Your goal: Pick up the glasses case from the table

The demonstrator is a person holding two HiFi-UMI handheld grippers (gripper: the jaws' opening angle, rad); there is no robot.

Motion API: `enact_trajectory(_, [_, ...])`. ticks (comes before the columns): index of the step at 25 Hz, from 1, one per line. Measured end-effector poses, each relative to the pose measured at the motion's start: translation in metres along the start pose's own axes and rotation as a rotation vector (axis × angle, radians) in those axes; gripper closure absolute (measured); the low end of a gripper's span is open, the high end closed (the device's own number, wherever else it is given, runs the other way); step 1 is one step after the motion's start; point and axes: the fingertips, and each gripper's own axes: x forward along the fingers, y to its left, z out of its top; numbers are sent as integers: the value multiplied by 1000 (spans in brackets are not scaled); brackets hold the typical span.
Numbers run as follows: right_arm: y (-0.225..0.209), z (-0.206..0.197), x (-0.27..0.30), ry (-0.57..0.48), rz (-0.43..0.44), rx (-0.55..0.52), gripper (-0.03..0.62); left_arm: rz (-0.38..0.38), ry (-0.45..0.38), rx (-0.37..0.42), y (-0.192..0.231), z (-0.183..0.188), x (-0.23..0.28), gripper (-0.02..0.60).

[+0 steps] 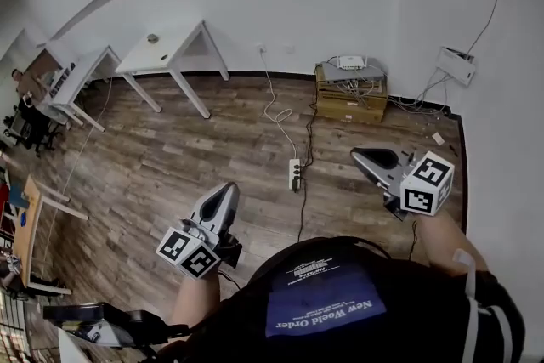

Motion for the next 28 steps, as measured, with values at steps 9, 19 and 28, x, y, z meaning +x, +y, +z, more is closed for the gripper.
enact_trajectory(9, [-44, -12, 94, 38, 142, 30, 594, 155, 0, -5, 69, 0, 1, 584])
enact_trajectory(19, [-32, 7, 268, 57, 120, -5, 594, 119, -56, -24, 234, 30, -32, 584])
enact_trajectory(28, [-3, 41, 446, 24, 101, 26, 594, 126, -36, 5, 405, 89, -97, 584])
